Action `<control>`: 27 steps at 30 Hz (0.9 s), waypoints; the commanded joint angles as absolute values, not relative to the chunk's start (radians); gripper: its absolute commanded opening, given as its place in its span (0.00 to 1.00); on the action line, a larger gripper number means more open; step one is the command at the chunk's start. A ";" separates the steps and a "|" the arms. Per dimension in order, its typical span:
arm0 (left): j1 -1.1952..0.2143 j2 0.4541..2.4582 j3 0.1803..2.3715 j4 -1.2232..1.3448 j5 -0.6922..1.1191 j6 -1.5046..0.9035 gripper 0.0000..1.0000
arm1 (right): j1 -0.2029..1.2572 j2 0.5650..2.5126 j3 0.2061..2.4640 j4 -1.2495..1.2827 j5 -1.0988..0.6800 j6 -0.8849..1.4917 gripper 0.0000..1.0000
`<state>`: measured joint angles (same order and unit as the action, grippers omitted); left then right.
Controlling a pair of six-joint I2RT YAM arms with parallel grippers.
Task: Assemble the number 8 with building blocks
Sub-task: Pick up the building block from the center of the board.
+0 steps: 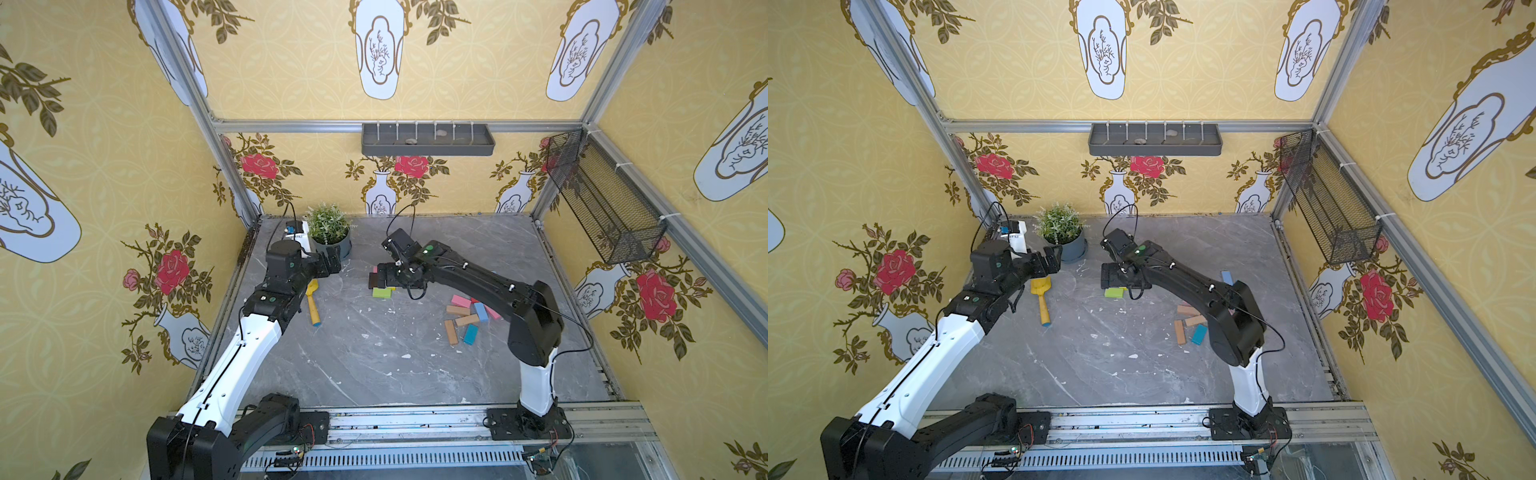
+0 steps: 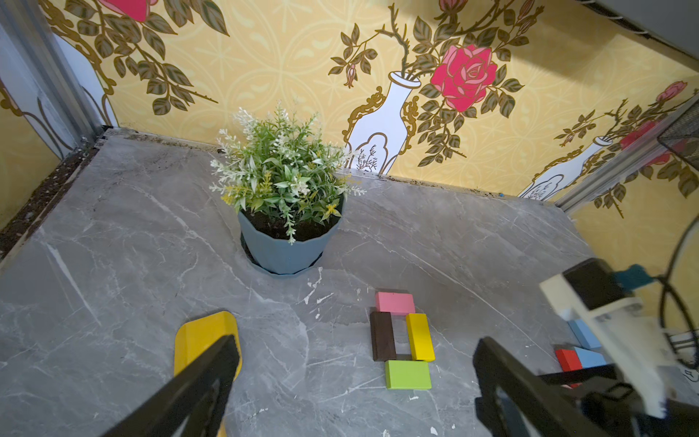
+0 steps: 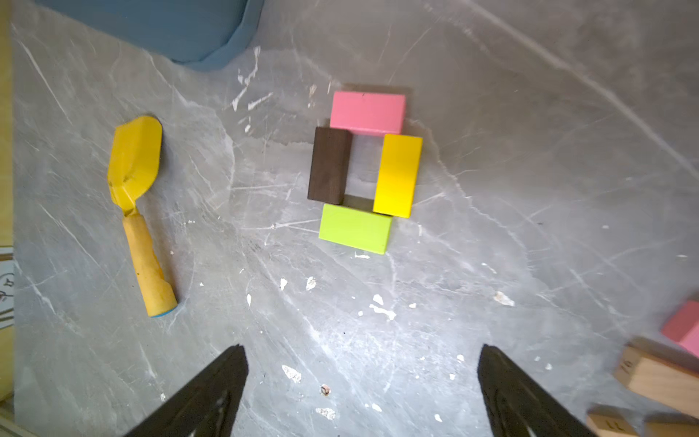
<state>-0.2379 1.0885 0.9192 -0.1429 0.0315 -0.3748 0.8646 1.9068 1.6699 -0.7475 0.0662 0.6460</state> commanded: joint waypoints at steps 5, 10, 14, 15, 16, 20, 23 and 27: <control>-0.240 1.138 0.962 -0.111 0.229 -0.380 1.00 | 0.706 1.672 1.391 -0.690 0.084 0.709 0.97; -0.295 1.206 1.016 -0.120 0.279 -0.353 1.00 | 0.552 1.538 1.235 -0.689 0.084 0.759 0.98; -0.376 1.266 1.083 -0.145 0.281 -0.305 1.00 | 0.434 1.483 1.160 -0.684 0.078 0.743 0.98; -0.397 1.282 1.099 -0.151 0.281 -0.293 1.00 | 0.407 1.480 1.153 -0.686 0.076 0.735 0.98; -0.418 1.300 1.119 -0.158 0.285 -0.279 1.00 | 0.382 1.479 1.144 -0.686 0.070 0.722 0.98; -0.509 1.377 1.193 -0.197 0.282 -0.221 1.00 | 0.293 1.488 1.125 -0.698 0.055 0.700 0.97; -0.562 1.427 1.245 -0.224 0.276 -0.177 1.00 | 0.242 1.488 1.106 -0.685 0.045 0.704 0.98; -0.614 1.483 1.308 -0.260 0.227 -0.154 1.00 | 0.170 1.519 1.101 -0.667 0.045 0.705 0.98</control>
<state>-0.5926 1.4570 1.2819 -0.2276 0.2607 -0.2008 0.2024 1.4982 1.1004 -0.6991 0.0494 0.7090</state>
